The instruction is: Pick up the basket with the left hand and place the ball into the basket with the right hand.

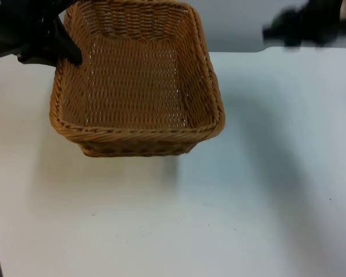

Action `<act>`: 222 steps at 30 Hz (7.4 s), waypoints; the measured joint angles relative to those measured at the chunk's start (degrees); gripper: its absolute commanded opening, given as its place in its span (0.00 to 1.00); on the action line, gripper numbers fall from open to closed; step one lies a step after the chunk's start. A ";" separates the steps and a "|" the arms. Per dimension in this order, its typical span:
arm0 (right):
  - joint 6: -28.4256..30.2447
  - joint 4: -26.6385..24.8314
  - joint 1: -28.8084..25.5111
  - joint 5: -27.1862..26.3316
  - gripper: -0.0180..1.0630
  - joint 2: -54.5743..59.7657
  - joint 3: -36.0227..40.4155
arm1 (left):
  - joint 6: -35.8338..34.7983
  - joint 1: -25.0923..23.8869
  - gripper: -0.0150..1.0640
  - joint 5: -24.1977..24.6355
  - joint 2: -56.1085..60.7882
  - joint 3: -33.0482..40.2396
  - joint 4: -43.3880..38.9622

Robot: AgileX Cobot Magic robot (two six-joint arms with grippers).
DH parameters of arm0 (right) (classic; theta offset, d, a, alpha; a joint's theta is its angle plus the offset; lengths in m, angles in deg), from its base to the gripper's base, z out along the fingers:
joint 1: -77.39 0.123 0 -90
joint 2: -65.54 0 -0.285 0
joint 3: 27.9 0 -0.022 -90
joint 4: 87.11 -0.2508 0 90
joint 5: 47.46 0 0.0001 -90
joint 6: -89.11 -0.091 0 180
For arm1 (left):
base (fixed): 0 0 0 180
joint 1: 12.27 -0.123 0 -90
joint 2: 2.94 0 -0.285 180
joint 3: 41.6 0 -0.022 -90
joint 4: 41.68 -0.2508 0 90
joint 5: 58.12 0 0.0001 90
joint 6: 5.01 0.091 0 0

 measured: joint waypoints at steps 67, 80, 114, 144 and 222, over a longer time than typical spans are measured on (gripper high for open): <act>11.16 -19.73 25.91 22.61 0.01 6.84 -14.75 | 0.00 0.00 0.01 -0.10 0.00 0.00 0.00; 11.39 -19.73 25.91 19.21 0.43 6.84 -14.75 | 0.00 0.00 0.01 -0.10 0.00 0.00 0.00; 13.79 -18.14 17.97 28.72 0.01 -0.44 -23.63 | 0.00 0.00 0.01 0.12 0.00 0.00 0.10; 17.66 -19.48 2.87 42.26 0.01 -8.45 -23.73 | 11.70 0.35 0.01 1.73 -6.84 0.00 10.38; 10.77 26.68 2.87 48.72 0.01 -51.76 -23.73 | -4.66 -1.09 0.01 6.95 42.31 -6.38 -39.82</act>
